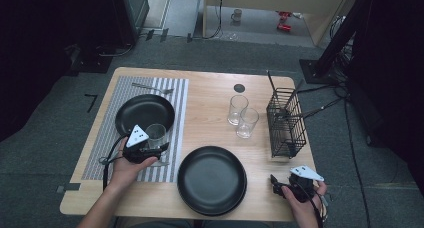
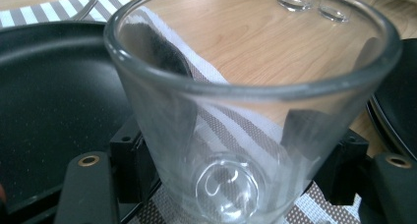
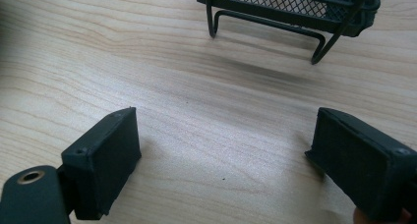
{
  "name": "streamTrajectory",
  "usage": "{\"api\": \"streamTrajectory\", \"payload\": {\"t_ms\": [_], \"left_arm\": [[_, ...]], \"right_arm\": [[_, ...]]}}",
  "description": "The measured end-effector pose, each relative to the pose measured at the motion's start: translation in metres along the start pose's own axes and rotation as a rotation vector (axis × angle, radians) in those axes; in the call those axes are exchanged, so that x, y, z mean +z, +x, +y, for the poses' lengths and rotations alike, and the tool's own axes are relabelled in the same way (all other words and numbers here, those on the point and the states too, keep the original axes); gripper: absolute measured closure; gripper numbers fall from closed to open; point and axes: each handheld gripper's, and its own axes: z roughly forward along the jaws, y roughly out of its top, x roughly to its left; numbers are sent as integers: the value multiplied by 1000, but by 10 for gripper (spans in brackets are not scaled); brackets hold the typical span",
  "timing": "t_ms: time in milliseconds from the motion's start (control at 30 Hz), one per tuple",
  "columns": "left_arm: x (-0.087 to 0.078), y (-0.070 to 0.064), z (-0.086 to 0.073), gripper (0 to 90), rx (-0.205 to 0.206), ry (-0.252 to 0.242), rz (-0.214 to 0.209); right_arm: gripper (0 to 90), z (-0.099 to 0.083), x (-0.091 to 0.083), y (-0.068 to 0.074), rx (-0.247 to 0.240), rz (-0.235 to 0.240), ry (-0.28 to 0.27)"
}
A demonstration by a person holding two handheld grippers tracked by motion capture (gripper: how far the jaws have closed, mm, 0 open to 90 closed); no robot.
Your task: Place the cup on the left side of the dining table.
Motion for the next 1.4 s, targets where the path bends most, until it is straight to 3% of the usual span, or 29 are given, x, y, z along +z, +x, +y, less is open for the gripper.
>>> {"api": "streamTrajectory", "payload": {"t_ms": [100,333,533,600,700,800,967,1133,1200,1333,1400], "left_arm": [[-2,0,-1,306,-8,3,1],[-1,-5,-4,305,40,31,28],[-1,-5,-5,291,31,27,28],[-3,-5,-5,136,16,20,4],[-11,-3,-8,88,-11,3,-13],[-18,2,-12,89,-64,9,0],[-41,12,-22,88,-119,-36,-10],[-67,21,-35,88,-150,-53,34],[-76,24,-43,88,-162,-33,80],[-86,29,-52,88,-193,-11,114],[-94,33,-60,88,-217,13,161]], "right_arm": [[113,0,0,0,0,0,0],[112,0,0,0,-1,0,1],[112,0,0,0,1,0,1],[112,0,0,0,2,0,2],[111,0,0,0,2,0,1],[111,0,0,0,-1,0,1],[111,0,0,0,1,0,1],[112,0,0,0,0,0,1],[111,0,0,0,-1,0,3],[112,0,0,0,-1,0,3],[112,0,0,0,0,0,3]]}}
